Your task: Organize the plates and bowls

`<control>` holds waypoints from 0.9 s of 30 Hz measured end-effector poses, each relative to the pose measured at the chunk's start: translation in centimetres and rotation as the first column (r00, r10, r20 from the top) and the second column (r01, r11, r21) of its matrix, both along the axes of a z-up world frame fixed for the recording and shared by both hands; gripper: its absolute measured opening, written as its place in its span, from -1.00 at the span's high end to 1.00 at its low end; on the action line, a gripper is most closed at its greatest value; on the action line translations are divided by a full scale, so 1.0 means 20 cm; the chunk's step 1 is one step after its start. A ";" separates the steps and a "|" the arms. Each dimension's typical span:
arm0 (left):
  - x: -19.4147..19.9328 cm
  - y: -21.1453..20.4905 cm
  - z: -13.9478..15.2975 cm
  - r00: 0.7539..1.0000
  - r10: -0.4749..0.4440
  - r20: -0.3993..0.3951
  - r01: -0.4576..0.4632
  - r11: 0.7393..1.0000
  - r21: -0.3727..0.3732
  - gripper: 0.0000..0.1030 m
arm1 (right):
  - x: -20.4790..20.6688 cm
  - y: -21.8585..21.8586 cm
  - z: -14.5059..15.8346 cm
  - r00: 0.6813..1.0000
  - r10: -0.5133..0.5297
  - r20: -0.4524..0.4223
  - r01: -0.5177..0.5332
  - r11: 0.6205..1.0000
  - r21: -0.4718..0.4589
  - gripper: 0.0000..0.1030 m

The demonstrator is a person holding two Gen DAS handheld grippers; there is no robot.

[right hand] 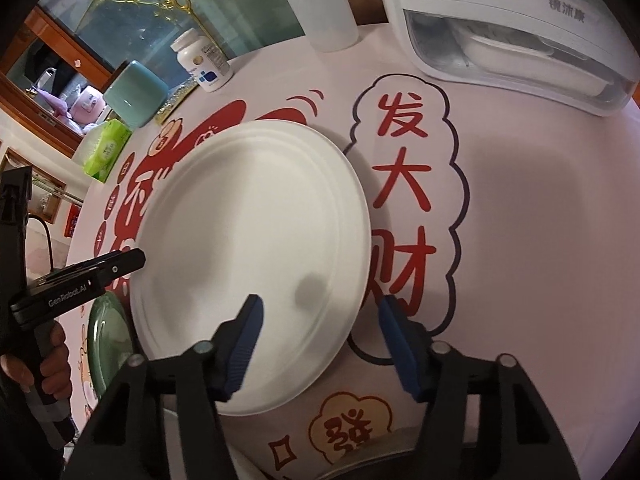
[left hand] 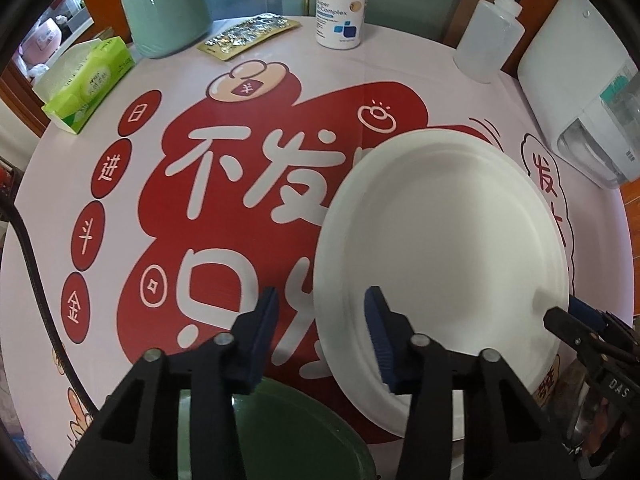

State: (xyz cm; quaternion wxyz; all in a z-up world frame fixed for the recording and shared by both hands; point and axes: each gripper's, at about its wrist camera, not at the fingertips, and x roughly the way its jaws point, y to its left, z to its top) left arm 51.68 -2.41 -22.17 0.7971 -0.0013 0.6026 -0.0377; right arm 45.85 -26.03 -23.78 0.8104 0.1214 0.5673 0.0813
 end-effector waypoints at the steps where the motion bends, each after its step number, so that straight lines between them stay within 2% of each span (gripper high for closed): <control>1: 0.00 0.00 0.00 1.000 -0.002 -0.001 0.002 1.000 -0.001 0.27 | 0.00 0.00 0.00 1.000 -0.001 0.002 0.001 1.000 0.000 -0.02; 6: 0.00 -0.03 -0.03 1.000 -0.014 0.000 0.014 1.000 0.005 0.52 | 0.00 -0.01 -0.01 1.000 -0.006 -0.003 0.006 1.000 0.031 0.35; 12: 0.00 -0.04 -0.04 1.000 -0.018 0.008 0.017 0.999 0.035 0.56 | 0.00 -0.03 -0.01 0.999 -0.032 -0.009 0.032 0.999 0.040 0.57; 18: -0.03 -0.03 0.02 0.998 -0.030 0.062 0.027 0.999 0.040 0.56 | -0.03 -0.05 0.04 0.998 -0.057 0.014 0.055 0.992 0.113 0.58; 27: -0.09 0.00 0.18 0.993 -0.026 0.112 0.024 1.000 0.014 0.55 | -0.10 -0.06 0.22 0.993 -0.081 0.091 0.068 0.988 0.138 0.60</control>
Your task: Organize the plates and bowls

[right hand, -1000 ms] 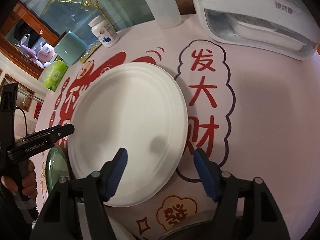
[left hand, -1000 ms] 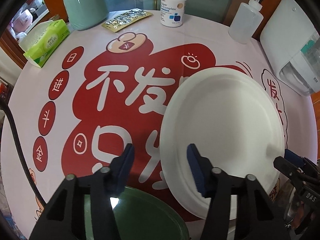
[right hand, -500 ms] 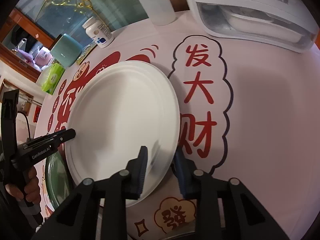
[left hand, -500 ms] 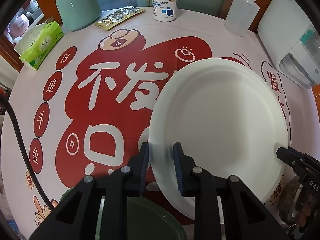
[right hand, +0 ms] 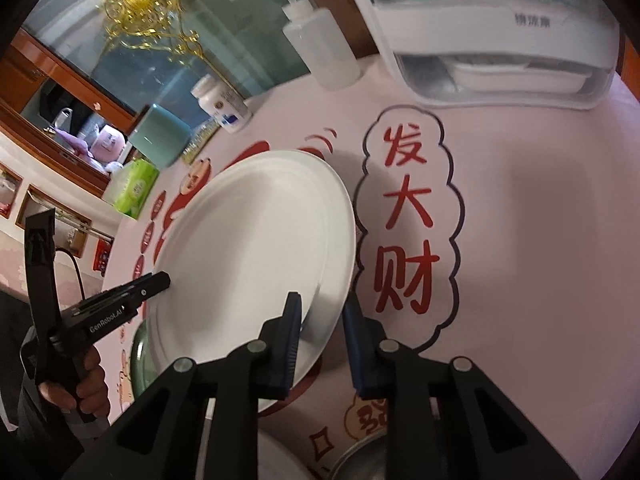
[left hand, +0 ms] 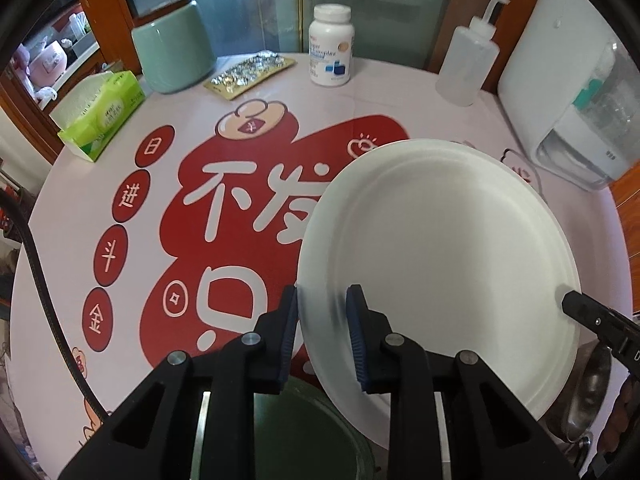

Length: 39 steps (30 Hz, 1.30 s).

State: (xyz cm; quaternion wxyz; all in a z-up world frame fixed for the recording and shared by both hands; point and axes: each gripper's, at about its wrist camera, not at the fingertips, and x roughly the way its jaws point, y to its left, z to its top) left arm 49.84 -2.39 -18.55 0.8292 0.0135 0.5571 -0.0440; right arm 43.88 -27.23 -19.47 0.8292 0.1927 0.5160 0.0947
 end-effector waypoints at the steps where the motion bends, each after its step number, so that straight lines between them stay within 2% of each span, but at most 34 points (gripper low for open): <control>1: -0.01 0.00 0.02 1.000 -0.001 0.005 0.001 1.000 -0.001 0.55 | -0.01 0.00 0.02 1.000 -0.002 0.006 0.002 1.000 0.001 0.60; 11: -0.20 0.01 0.28 0.998 -0.013 0.068 0.016 0.999 -0.040 0.54 | -0.18 0.00 0.28 0.996 -0.024 0.091 0.025 1.000 -0.006 0.60; 24: -0.57 0.07 0.63 0.986 -0.033 0.165 0.045 0.997 -0.068 0.54 | -0.56 0.07 0.61 0.980 -0.036 0.196 0.039 0.999 -0.013 0.60; 30: -0.78 0.13 0.75 0.979 -0.043 0.200 0.062 0.994 -0.089 0.54 | -0.77 0.13 0.74 0.969 -0.041 0.245 0.049 0.998 -0.027 0.60; 39: -1.11 0.27 0.85 0.972 -0.067 0.224 0.098 0.987 -0.130 0.54 | -1.14 0.29 0.87 0.948 -0.042 0.317 0.067 0.995 -0.067 0.60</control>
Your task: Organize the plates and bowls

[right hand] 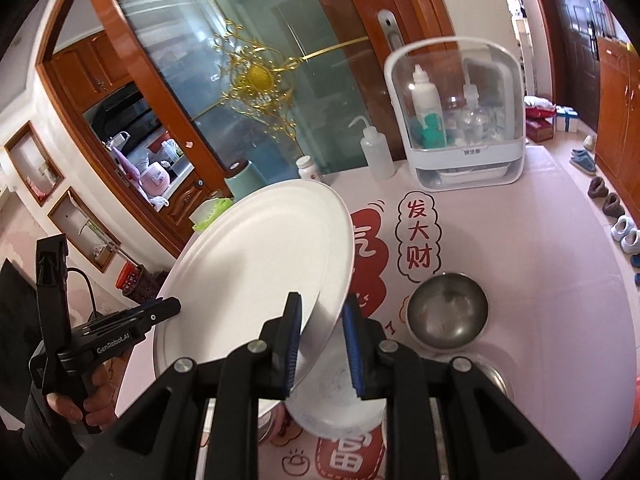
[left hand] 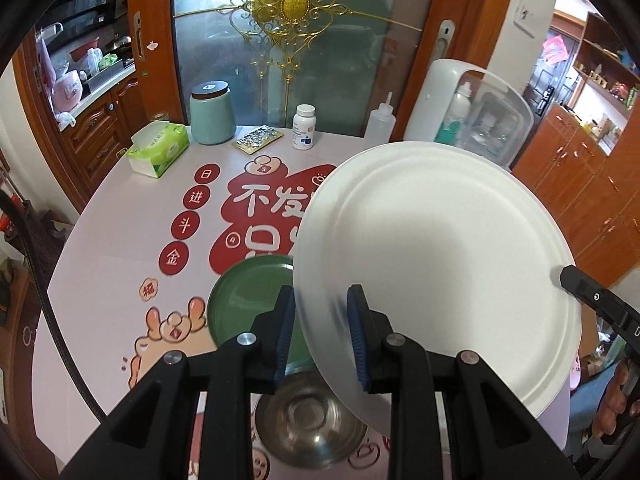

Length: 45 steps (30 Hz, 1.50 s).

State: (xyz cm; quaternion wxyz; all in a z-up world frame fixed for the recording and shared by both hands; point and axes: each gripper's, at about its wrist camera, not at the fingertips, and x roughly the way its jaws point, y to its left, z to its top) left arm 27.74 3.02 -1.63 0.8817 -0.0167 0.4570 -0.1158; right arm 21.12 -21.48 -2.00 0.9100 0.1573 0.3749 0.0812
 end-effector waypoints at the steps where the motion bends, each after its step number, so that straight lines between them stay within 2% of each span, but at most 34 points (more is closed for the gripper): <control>1: -0.03 0.02 0.01 1.000 -0.005 0.004 0.005 1.000 -0.001 0.54 | -0.04 0.02 0.01 1.000 -0.005 0.007 0.005 1.000 -0.003 0.60; 13: -0.43 0.21 0.05 0.996 -0.089 0.026 0.089 0.996 0.006 0.53 | -0.53 0.25 0.01 0.996 -0.080 0.035 0.082 0.995 -0.062 0.60; 24: -0.76 0.30 -0.02 0.987 -0.162 0.005 0.161 0.987 0.025 0.53 | -0.92 0.40 -0.10 0.989 -0.149 0.023 0.150 0.985 -0.087 0.59; 34: -0.93 0.29 -0.20 0.973 -0.217 -0.071 0.221 0.974 0.045 0.53 | -1.12 0.42 -0.27 0.976 -0.206 -0.071 0.196 0.973 -0.120 0.57; 45: -1.03 0.17 -0.40 0.960 -0.233 -0.155 0.250 0.963 0.098 0.53 | -1.18 0.34 -0.47 0.954 -0.231 -0.193 0.206 0.968 -0.143 0.57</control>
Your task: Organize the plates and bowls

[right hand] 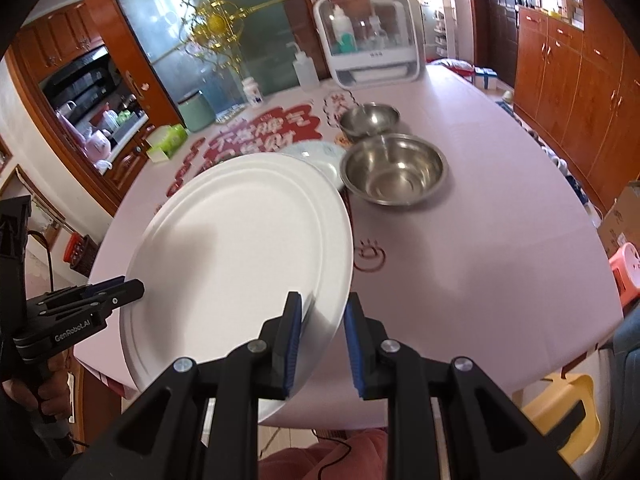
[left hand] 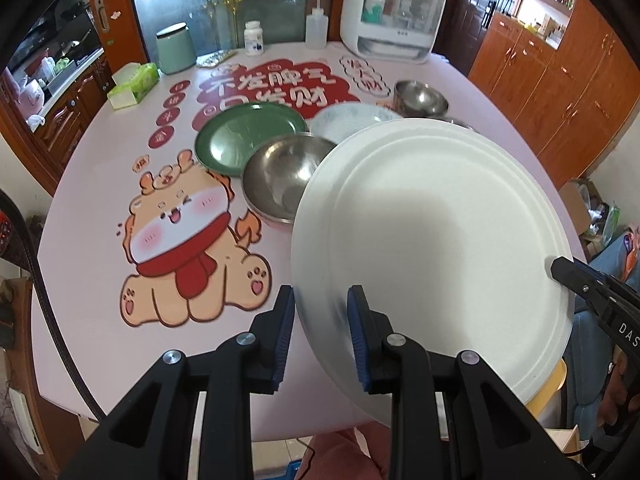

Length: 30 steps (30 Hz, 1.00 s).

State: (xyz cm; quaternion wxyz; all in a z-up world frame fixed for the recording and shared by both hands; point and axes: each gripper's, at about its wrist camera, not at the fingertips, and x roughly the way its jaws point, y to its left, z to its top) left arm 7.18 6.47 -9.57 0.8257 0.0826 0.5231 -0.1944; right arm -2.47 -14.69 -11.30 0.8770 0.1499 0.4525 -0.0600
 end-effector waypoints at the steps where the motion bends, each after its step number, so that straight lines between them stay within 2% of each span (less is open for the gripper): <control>1: -0.01 -0.01 -0.01 1.000 -0.001 -0.004 0.001 1.000 0.005 0.53 | 0.00 -0.02 -0.02 1.000 0.000 -0.013 0.000 1.000 0.003 0.56; 17: -0.05 -0.28 -0.28 0.992 0.068 -0.111 -0.053 0.990 0.130 0.53 | 0.09 -0.23 -0.35 0.974 0.063 -0.216 -0.060 0.998 0.023 0.53; 30: -0.07 -0.35 -0.48 0.970 0.195 -0.145 -0.165 0.966 0.199 0.53 | 0.14 -0.29 -0.51 0.937 0.195 -0.291 -0.183 0.981 0.068 0.49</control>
